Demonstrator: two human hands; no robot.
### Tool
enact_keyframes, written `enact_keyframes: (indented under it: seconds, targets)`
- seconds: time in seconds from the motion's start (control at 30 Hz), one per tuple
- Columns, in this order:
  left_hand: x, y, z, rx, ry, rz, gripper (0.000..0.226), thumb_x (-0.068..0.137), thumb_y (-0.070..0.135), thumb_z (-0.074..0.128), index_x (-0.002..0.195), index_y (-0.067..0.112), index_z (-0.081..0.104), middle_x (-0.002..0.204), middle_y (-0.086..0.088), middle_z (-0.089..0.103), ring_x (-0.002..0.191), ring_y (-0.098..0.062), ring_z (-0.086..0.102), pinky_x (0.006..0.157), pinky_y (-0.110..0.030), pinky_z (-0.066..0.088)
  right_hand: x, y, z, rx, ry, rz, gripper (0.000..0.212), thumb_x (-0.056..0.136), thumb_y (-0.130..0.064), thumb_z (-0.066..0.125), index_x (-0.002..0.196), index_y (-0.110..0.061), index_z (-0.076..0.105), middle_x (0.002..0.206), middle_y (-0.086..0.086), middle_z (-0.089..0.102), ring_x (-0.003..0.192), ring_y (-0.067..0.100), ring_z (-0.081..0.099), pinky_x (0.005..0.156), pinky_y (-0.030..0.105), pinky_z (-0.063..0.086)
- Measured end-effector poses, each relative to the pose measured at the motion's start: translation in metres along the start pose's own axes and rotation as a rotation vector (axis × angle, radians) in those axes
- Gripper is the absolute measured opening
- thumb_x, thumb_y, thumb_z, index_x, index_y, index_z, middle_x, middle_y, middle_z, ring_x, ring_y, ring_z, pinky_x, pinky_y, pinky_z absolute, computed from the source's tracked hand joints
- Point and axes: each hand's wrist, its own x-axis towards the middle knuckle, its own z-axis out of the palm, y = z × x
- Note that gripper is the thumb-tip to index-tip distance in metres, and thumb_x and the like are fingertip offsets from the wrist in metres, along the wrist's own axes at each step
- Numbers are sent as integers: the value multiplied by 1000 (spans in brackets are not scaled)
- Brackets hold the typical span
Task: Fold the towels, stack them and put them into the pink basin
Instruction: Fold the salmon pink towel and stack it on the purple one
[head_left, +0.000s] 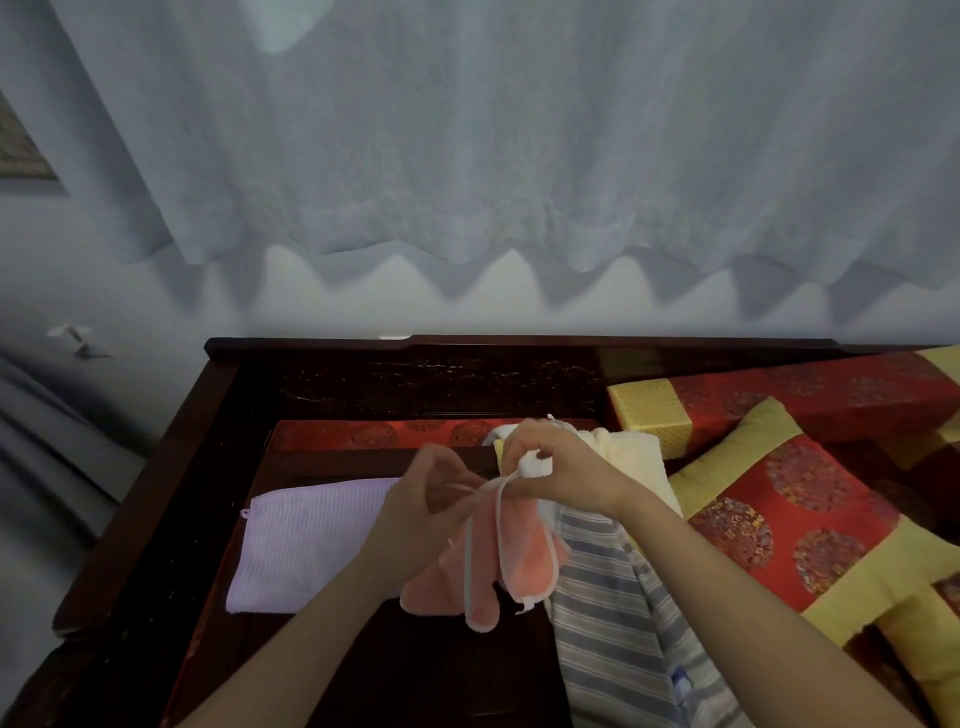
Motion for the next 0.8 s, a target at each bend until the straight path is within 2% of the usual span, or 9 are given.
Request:
enact_keyframes:
  seconds: [0.07,0.2,0.3,0.37,0.43,0.57,0.67,0.73,0.8]
  targets:
    - [-6,1,4,-8,34,66,26,80,20,73,95,22,52,106,11,68,98,-8,66,82,-27,55,6,-11,-14,27,38,-31,17,72,-15,79,79,-10,65,89,4,65,86,13,57,79,15,37]
    - [-2,-6,16,226,2,169,45,66,48,71,105,33,53,110,19,55,106,-4,54,87,-19,46,21,-34,-42,109,108,-39,18,71,-12,78,72,-17,61,72,-6,61,70,3,56,74,24,41]
    - [13,-11,21,278,32,234,49,62,51,72,100,24,57,112,13,50,106,1,49,86,-12,41,32,-49,-57,124,179,-48,23,73,-7,78,70,-19,59,68,-8,59,67,4,55,70,19,43]
    - [22,-13,22,286,84,232,45,59,52,74,93,26,59,111,14,48,105,3,48,86,-6,37,38,-58,-65,120,228,-55,24,74,-8,78,69,-21,59,67,-11,58,66,4,54,69,15,42]
    - [31,-13,23,291,120,227,42,58,53,74,89,28,61,109,17,48,102,4,49,84,-3,37,44,-65,-71,111,274,-62,19,73,-11,79,71,-18,61,66,-13,58,64,2,53,67,16,42]
    - [43,-14,26,349,127,201,55,58,58,71,92,15,68,103,13,51,97,0,51,77,-9,42,50,-82,-82,136,398,-68,15,73,-13,79,73,-14,64,68,-12,59,65,1,52,66,17,42]
    - [46,-24,24,391,60,146,59,62,59,65,96,11,69,103,5,54,94,-11,54,77,-26,50,51,-90,-90,187,461,-75,15,72,-11,79,72,-15,64,71,-6,61,69,8,54,70,30,48]
    - [42,-29,20,378,13,94,57,64,58,62,94,10,69,100,1,57,90,-15,57,76,-35,54,52,-88,-98,202,517,-81,18,71,-11,79,70,-19,63,72,-5,61,70,7,54,69,27,47]
    - [35,-30,10,333,1,45,53,64,58,61,90,12,70,93,2,63,84,-12,60,74,-34,54,50,-82,-110,213,568,-72,19,71,-12,79,69,-21,62,73,-4,61,70,7,54,68,22,46]
